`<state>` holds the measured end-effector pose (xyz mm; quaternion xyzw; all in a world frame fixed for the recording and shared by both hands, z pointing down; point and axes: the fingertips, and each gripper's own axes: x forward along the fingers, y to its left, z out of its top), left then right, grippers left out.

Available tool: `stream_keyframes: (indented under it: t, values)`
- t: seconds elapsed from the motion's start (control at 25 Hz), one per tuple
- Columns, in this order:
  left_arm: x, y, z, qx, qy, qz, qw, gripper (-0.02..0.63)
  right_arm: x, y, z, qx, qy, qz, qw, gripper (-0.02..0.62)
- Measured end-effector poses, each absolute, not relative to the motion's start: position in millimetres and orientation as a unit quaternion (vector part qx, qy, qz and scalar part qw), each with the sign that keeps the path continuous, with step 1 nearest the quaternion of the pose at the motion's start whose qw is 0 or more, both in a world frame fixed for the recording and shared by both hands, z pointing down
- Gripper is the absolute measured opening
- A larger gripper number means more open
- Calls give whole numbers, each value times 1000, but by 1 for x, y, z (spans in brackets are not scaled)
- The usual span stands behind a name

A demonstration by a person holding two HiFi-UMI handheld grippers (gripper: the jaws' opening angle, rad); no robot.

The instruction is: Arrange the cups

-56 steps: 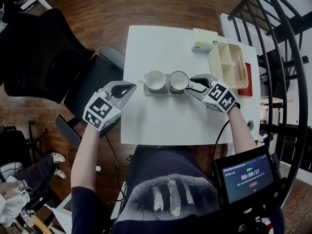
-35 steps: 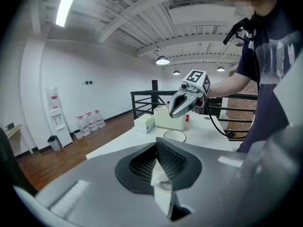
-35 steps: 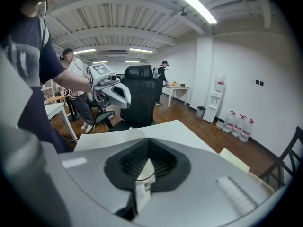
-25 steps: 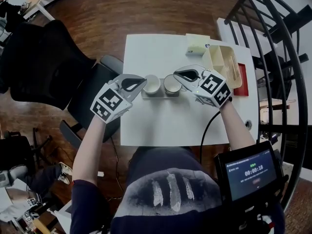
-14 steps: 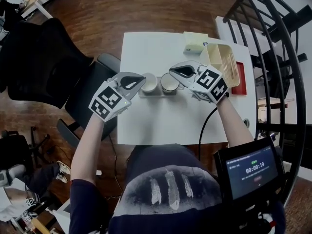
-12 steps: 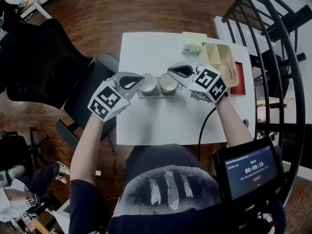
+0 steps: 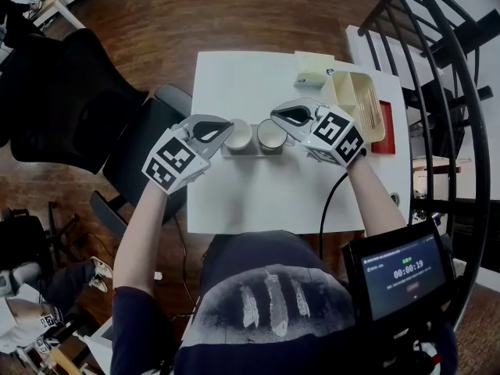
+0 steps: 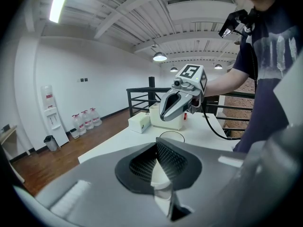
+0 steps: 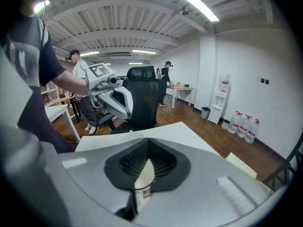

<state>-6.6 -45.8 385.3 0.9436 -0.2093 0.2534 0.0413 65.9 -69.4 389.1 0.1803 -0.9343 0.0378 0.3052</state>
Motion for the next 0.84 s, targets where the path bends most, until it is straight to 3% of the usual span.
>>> stream_keyframes:
  t: [0.84]
  values:
    - [-4, -60, 386, 943, -212, 255, 38, 14, 70, -82, 401, 188, -934, 60, 298, 3]
